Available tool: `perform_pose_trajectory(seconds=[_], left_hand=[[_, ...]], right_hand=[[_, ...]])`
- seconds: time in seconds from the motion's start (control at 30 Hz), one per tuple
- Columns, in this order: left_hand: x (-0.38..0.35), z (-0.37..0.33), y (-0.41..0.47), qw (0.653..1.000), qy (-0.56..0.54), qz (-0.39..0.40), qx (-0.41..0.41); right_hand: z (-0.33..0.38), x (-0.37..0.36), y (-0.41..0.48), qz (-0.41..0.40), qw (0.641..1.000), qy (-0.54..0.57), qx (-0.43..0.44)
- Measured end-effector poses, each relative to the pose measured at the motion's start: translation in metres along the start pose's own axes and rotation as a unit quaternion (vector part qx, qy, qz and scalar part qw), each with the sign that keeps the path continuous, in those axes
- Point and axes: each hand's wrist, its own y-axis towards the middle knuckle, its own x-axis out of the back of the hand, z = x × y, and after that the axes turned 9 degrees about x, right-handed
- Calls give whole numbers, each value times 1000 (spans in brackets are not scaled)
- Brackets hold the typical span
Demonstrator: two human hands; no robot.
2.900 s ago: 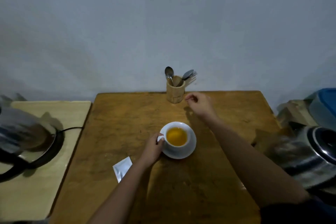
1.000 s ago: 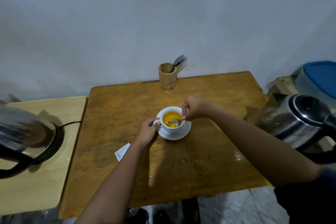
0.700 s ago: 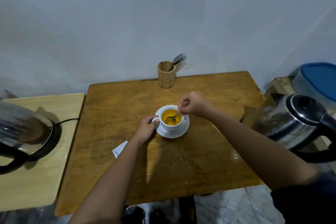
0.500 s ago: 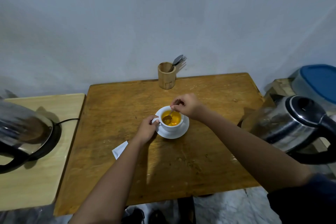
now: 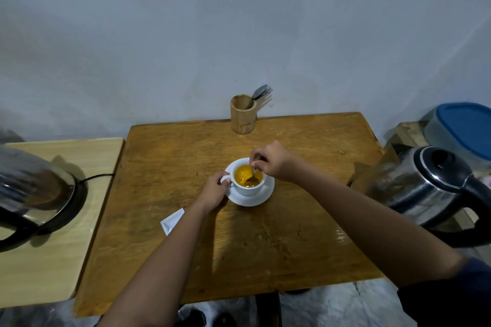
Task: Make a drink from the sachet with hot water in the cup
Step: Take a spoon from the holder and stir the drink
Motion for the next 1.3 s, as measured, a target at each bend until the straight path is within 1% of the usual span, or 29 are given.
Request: perform_pose_trajectory(seconds=[0.1, 0.23, 0.4, 0.47, 0.57, 0.67, 0.73, 0.87, 1.07, 1.17, 1.3], left_hand=[[0, 0, 1, 1000, 3, 0, 5], [1, 1, 2, 1000, -8, 2, -11], [3, 4, 1, 999, -22, 13, -23], [3, 4, 1, 999, -26, 19, -17], [4, 4, 0, 999, -30, 24, -8], [5, 4, 0, 999, -27, 25, -6], [5, 3, 1, 999, -25, 24, -4], [5, 4, 2, 999, -24, 24, -4], [6, 3, 0, 999, -28, 32, -8], [7, 5, 2, 999, -25, 32, -4], [7, 4, 3, 1000, -12, 25, 4]], right_hand=[[0, -6, 0, -30, 999, 29, 3], [-4, -16, 2, -80, 995, 47, 27], [-10, -17, 5, -125, 991, 31, 40], [-11, -13, 6, -115, 993, 1, 32], [-8, -6, 8, -64, 997, -46, 16], [-5, -2, 8, -32, 998, -59, 14], [-2, -3, 6, -35, 998, -41, 19], [-1, -13, 5, -73, 996, -3, 48], [-6, -22, 15, -137, 989, -18, 53], [-7, -19, 13, -136, 989, -39, 46], [-7, -9, 11, -85, 994, -64, 13]])
